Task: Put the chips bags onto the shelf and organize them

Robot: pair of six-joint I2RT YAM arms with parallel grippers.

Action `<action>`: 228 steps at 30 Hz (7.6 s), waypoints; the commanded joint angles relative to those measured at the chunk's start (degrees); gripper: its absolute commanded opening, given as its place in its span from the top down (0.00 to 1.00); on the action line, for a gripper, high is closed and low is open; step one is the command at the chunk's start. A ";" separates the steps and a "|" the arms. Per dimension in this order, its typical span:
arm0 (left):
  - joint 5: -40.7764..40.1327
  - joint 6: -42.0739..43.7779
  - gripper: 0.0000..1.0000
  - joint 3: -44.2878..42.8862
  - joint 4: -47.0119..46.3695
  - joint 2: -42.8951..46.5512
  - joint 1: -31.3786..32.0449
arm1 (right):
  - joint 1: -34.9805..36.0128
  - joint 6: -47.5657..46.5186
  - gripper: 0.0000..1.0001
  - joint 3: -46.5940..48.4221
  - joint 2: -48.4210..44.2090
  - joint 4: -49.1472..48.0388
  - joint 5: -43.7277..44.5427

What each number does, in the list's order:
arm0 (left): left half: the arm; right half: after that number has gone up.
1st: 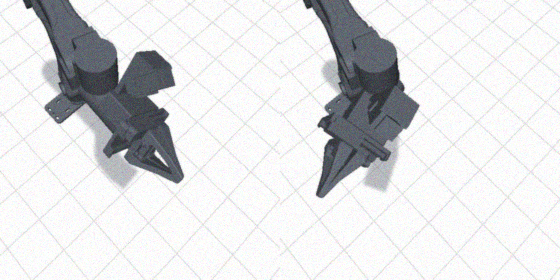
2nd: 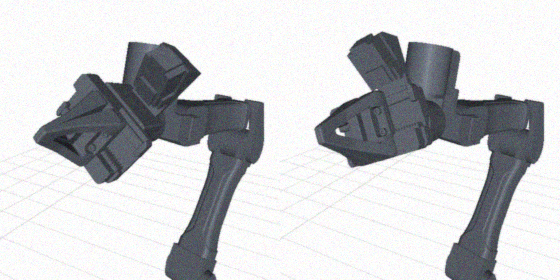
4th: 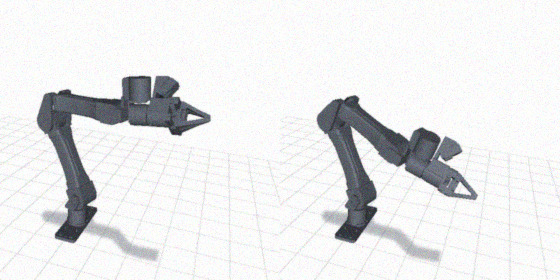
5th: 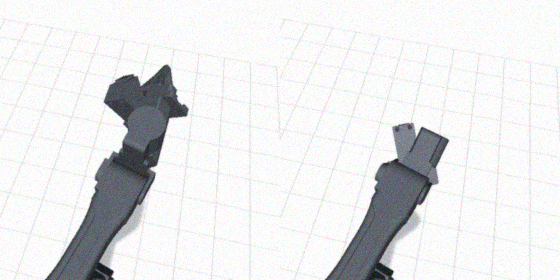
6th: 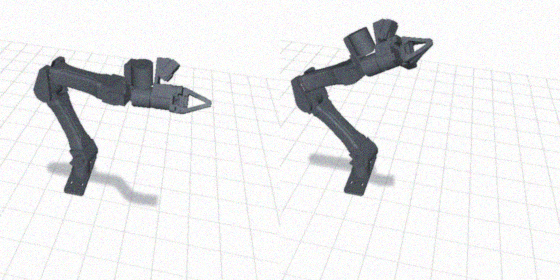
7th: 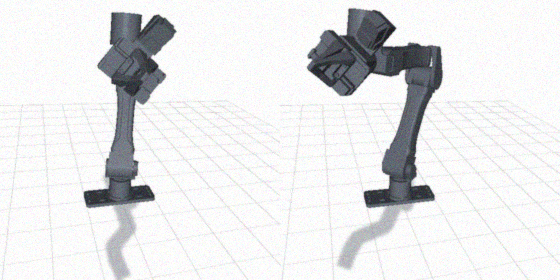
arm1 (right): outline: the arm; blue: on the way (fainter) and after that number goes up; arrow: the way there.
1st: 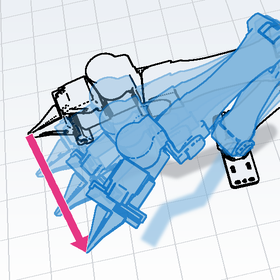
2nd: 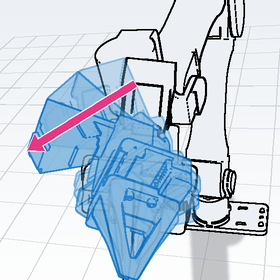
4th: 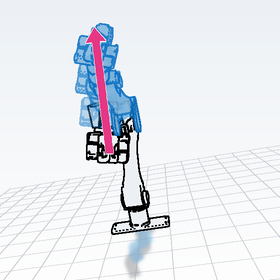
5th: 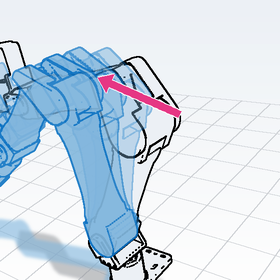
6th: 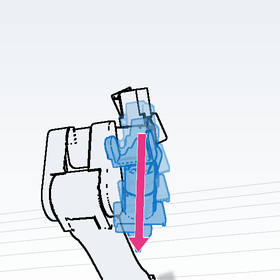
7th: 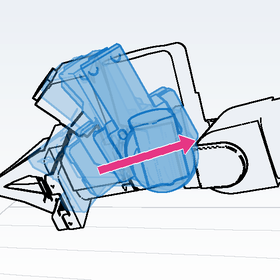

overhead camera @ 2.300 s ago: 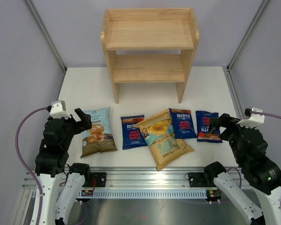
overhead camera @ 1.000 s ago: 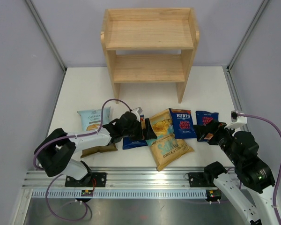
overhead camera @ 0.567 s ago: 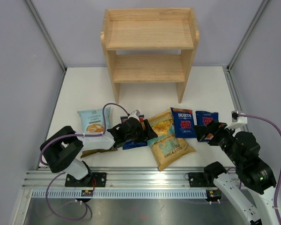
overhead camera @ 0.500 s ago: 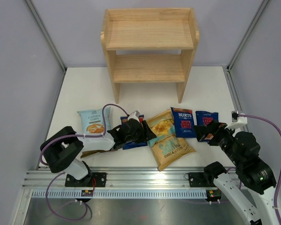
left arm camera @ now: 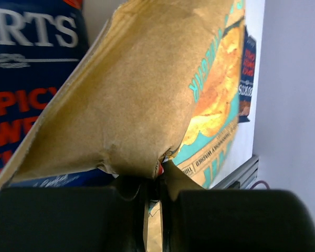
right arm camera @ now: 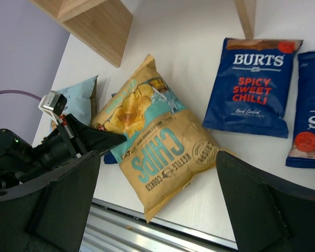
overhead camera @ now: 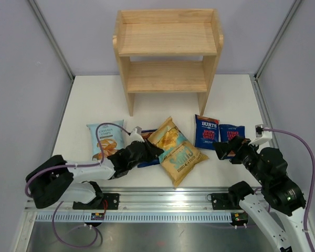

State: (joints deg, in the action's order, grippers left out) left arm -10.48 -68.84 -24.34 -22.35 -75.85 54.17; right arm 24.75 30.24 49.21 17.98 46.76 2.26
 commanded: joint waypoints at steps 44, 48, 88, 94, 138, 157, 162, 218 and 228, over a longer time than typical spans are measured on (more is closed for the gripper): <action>12.68 0.80 1.00 6.06 -33.03 24.96 0.14 | 0.38 31.29 0.35 -39.01 5.15 -70.67 -36.98; 11.10 5.28 0.82 1.24 -19.34 27.77 0.23 | 0.38 29.97 0.68 -38.75 -1.17 -66.28 -33.03; -28.28 35.18 0.01 -27.69 76.05 58.97 0.14 | 0.56 48.86 0.88 -6.06 51.62 -80.34 -0.96; -29.86 33.86 0.01 -27.08 76.49 63.81 0.14 | 5.38 50.71 0.87 2.97 62.34 -80.51 9.94; -35.92 29.47 0.01 -27.08 79.74 69.62 -0.03 | 17.43 53.26 0.11 35.17 86.36 -53.18 21.20; -17.33 34.55 0.01 -26.12 66.42 34.38 -18.89 | 15.68 21.77 0.01 3.36 45.97 -53.11 19.46; -3.41 38.16 0.01 -21.11 60.59 34.37 -37.69 | 15.33 7.49 0.01 -9.63 29.16 -49.76 8.83; 34.64 -3.22 0.89 10.45 35.63 64.68 -63.66 | 20.67 31.10 0.01 -34.71 40.63 -92.63 -21.08; 39.75 -14.74 0.91 0.97 33.42 64.69 -62.52 | 39.20 29.28 0.01 -31.20 52.50 -109.23 3.25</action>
State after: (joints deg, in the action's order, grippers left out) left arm 25.10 -77.49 -17.69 15.92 -11.70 -8.84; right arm 59.22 60.84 14.74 68.12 -50.15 -5.37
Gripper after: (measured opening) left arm 0.252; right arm 0.993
